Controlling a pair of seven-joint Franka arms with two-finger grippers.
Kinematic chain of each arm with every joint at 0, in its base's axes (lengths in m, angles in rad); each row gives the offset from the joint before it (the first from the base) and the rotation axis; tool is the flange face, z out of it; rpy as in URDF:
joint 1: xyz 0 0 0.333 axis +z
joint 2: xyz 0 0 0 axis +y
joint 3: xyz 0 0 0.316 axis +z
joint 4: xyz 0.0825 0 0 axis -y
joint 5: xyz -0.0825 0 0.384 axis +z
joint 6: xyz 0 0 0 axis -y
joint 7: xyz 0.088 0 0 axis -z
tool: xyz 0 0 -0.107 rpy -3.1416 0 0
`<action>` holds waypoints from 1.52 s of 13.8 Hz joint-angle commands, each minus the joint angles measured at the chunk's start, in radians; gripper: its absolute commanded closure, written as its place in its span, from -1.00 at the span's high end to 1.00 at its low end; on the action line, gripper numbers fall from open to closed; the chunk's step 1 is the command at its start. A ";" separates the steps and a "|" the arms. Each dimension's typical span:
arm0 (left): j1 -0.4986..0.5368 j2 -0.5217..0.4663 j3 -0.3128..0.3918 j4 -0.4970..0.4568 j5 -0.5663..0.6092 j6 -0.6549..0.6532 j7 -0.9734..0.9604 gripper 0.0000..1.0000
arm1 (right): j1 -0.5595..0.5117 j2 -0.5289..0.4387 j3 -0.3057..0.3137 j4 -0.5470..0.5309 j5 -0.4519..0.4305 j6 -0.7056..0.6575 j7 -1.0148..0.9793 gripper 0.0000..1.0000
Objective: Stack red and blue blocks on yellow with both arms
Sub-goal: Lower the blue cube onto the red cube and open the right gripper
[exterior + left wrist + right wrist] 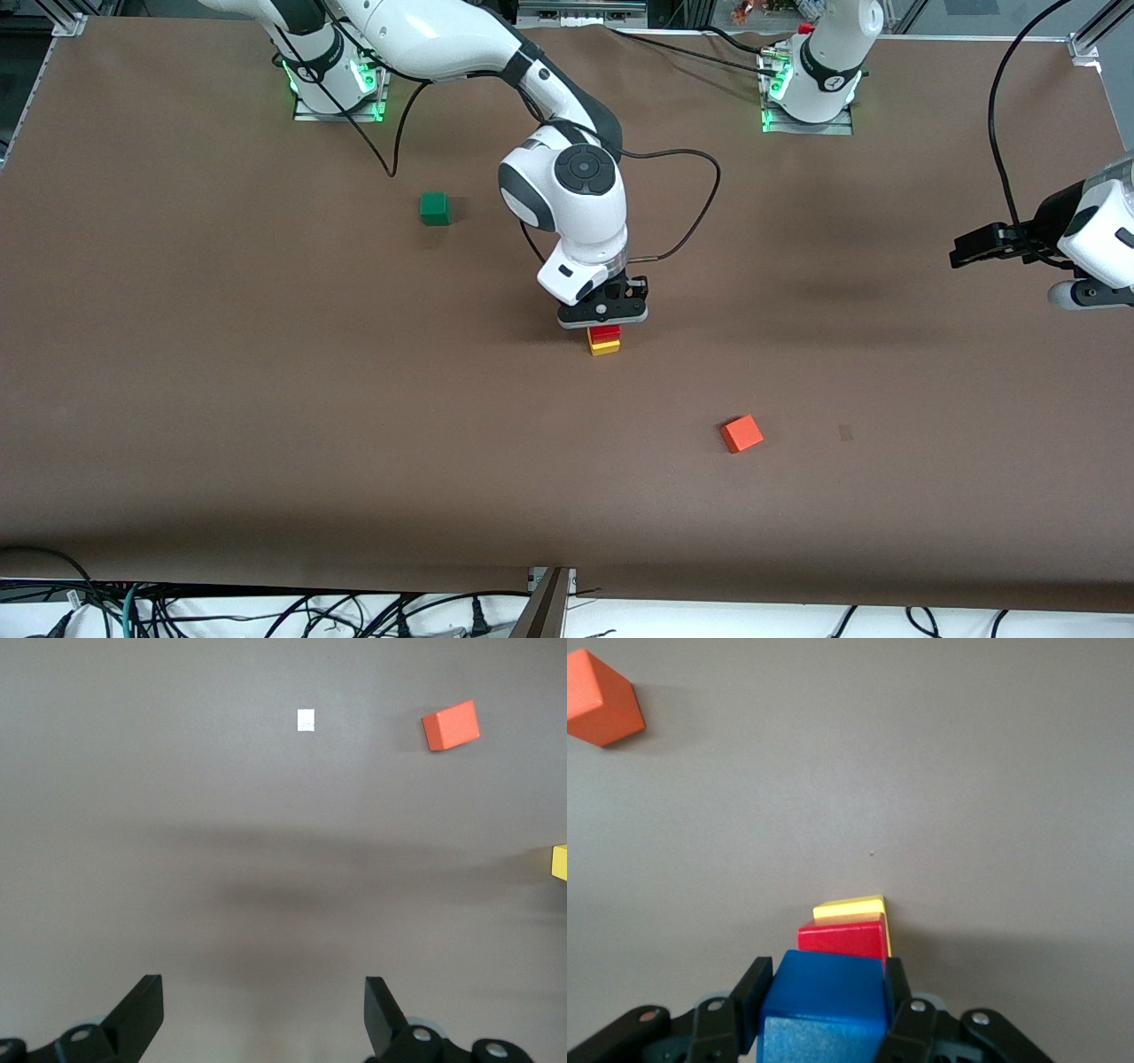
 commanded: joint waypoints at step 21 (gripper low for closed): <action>0.016 0.016 0.000 0.055 -0.024 -0.004 0.010 1.00 | -0.385 -0.473 -0.018 -0.132 0.227 -0.590 -0.299 1.00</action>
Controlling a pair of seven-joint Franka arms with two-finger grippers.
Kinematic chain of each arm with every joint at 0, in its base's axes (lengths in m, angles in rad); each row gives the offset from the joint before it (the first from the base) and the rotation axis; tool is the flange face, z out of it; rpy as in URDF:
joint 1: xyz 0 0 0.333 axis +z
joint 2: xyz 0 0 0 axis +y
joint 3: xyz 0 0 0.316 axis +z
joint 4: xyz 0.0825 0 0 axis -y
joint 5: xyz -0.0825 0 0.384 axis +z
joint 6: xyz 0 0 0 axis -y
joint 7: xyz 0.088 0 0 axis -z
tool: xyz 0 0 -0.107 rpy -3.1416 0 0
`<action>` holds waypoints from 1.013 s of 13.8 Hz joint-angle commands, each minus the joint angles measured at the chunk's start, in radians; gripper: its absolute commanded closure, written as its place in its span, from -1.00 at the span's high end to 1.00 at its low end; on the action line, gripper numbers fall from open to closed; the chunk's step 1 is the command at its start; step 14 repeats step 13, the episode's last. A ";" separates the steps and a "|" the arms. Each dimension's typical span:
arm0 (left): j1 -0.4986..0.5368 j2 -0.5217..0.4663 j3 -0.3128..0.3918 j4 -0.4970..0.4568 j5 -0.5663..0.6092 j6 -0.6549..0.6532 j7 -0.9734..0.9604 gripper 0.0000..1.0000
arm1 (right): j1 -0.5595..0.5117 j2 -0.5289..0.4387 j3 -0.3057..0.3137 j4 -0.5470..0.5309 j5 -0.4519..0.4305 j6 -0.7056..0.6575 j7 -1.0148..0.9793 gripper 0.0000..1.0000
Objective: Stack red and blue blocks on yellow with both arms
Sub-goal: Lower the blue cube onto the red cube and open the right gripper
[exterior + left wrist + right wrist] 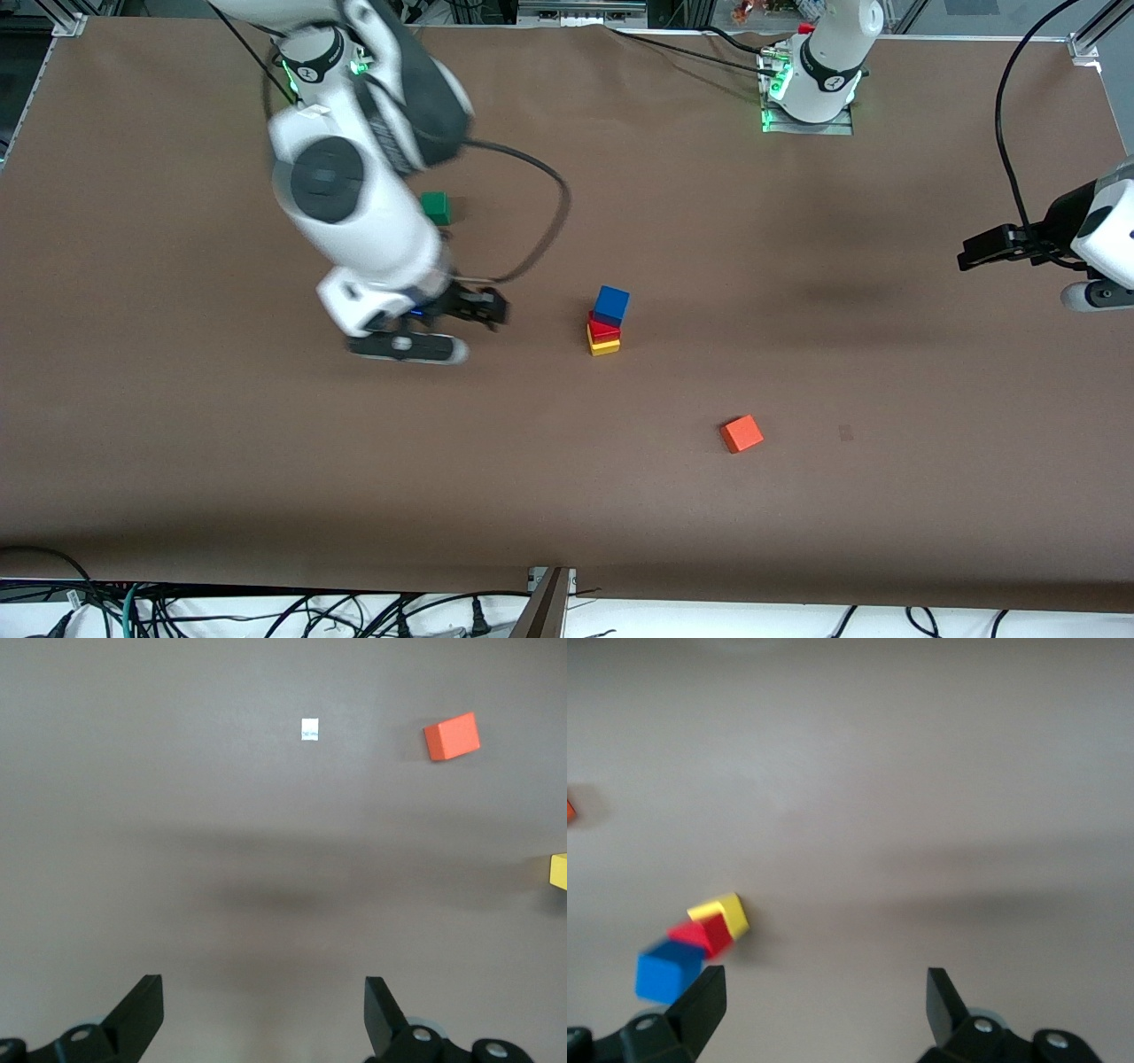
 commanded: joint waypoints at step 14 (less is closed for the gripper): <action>0.002 0.010 -0.008 0.069 -0.050 -0.008 0.018 1.00 | -0.171 -0.577 -0.048 -0.524 -0.127 -0.113 -0.410 1.00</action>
